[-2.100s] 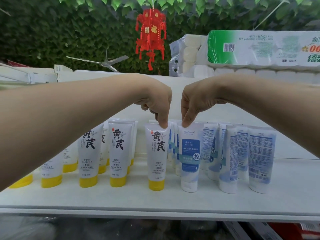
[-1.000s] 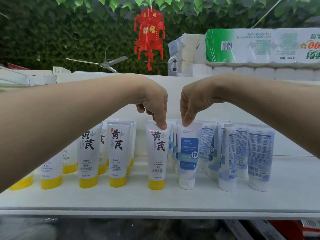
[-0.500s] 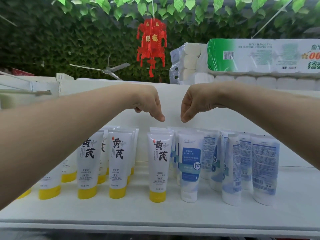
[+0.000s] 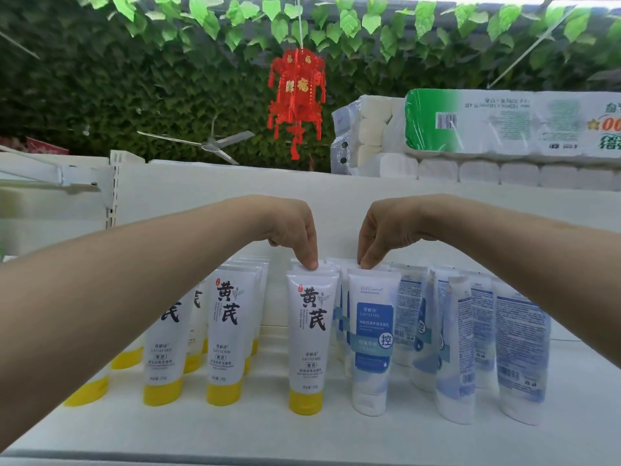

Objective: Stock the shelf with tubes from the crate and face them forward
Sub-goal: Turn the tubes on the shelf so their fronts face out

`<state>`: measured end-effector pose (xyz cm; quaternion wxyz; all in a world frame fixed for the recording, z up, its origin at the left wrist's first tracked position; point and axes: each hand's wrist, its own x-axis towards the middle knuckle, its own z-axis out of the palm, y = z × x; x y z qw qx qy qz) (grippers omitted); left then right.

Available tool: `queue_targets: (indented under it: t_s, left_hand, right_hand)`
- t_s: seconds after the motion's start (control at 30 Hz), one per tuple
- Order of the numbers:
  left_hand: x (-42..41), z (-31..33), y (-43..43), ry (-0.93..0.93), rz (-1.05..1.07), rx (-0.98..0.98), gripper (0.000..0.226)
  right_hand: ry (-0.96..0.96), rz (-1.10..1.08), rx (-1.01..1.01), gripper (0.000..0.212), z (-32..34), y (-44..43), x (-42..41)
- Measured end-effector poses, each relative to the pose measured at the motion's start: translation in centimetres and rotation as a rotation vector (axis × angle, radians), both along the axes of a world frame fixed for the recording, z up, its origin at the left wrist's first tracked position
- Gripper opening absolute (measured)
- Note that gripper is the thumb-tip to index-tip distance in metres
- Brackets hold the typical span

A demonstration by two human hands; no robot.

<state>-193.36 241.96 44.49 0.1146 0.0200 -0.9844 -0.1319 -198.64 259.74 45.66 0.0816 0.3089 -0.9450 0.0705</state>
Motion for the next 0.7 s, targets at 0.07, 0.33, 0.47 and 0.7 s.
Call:
queue_targets:
  t_s: [0.07,0.33,0.47,0.7]
  left_hand:
    - [-0.16,-0.24,0.15,-0.003,-0.002,-0.001,0.011]
    - [-0.17,-0.83,0.19,0.048,-0.009,-0.011,0.010]
    - [-0.14,-0.95,-0.13,0.072,-0.006,-0.015,0.013]
    - [-0.06,-0.81,-0.01,0.070,-0.005,-0.017,0.015]
  right_hand:
    - [0.003,0.002,-0.001,0.016,-0.18,-0.14,-0.09]
    - [0.003,-0.008,-0.014,0.017,-0.67,-0.66,-0.16]
    - [0.000,-0.011,-0.010,0.015,-0.75,-0.75,-0.19]
    - [0.003,-0.007,0.008,0.007,-0.58,-0.89,-0.24]
